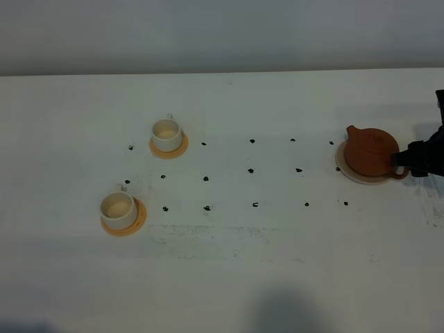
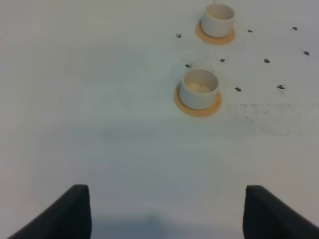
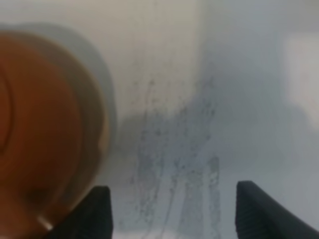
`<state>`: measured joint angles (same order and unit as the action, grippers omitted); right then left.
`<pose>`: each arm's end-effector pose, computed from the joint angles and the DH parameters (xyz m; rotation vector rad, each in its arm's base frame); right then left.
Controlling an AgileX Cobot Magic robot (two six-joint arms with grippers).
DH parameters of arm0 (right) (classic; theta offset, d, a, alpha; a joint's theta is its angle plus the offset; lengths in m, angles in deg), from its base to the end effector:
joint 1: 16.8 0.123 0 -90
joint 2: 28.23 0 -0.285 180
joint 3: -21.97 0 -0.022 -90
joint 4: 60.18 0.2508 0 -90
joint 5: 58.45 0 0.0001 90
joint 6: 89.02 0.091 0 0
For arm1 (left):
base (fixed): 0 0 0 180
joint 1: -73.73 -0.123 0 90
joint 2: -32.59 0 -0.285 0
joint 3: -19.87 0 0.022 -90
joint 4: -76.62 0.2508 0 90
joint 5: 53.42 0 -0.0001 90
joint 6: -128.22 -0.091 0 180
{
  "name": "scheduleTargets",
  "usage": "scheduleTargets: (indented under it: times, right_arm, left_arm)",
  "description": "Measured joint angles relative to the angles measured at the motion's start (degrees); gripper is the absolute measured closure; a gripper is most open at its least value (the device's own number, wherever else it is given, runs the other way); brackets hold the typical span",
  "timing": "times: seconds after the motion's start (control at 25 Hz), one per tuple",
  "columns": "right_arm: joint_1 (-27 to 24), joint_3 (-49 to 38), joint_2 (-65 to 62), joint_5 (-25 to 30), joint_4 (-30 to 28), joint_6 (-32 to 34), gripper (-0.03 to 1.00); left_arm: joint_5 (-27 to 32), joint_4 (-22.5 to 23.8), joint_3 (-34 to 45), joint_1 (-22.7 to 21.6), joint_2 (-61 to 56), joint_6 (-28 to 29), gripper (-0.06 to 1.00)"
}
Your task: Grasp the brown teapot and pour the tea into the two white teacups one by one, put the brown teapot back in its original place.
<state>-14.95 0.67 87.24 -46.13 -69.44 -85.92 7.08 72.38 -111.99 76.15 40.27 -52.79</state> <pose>0.3571 0.0084 0.1347 -0.1645 2.5949 -0.0705 -0.0062 -0.0056 0.2799 0.0643 2.0285 -0.1039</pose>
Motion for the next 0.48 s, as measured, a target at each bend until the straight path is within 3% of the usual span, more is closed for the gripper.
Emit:
scheduleTargets:
  times: [0.48]
  right_arm:
    - [0.3, 0.0, 0.0, 3.0, 1.2, 0.0, 0.41]
  left_arm:
    - [0.0, 0.0, 0.0, 0.0, 0.0, 0.0, 0.34]
